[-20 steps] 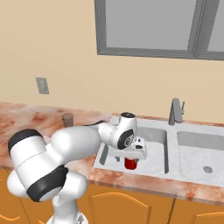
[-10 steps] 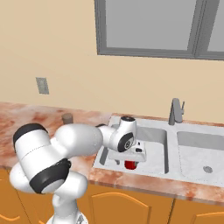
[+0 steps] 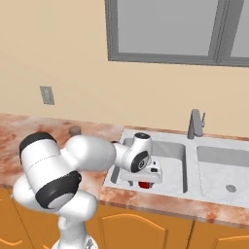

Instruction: Move any existing items from the left basin to the right basin for drying. Then move the glass cup from the counter to the left basin of the sink for washing.

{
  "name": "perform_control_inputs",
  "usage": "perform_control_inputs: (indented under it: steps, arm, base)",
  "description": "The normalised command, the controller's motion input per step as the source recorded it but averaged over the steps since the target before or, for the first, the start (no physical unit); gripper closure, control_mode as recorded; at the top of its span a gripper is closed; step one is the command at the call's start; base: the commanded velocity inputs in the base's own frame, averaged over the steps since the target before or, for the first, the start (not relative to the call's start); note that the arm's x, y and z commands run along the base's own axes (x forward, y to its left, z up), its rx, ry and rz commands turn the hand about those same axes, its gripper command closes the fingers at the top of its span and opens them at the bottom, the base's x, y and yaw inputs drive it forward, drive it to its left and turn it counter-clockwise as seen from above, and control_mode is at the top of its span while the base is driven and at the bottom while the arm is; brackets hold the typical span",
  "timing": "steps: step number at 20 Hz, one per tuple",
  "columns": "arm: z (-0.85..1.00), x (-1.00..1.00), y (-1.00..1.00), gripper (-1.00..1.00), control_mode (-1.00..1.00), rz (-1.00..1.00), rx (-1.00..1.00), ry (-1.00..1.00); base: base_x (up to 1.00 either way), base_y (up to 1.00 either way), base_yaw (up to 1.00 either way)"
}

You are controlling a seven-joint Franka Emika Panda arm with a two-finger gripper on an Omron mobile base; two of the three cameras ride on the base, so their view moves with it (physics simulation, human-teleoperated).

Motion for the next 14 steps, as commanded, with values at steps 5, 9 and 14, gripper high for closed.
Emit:
perform_control_inputs:
  steps: [5, 9, 14]
  arm:
    - [-0.13, 0.11, 0.00, -1.00, -1.00, 0.01, 0.00, 0.00]
    - [-0.08, 0.22, 0.00, -1.00, -1.00, 0.00, 0.01, 0.00]
    - [-0.11, 0.16, 0.00, -1.00, -1.00, 0.00, 0.00, 0.00]
  base:
    - [0.00, 0.00, 0.00]
    - [0.00, 0.00, 0.00]
    - [0.00, 0.00, 0.00]
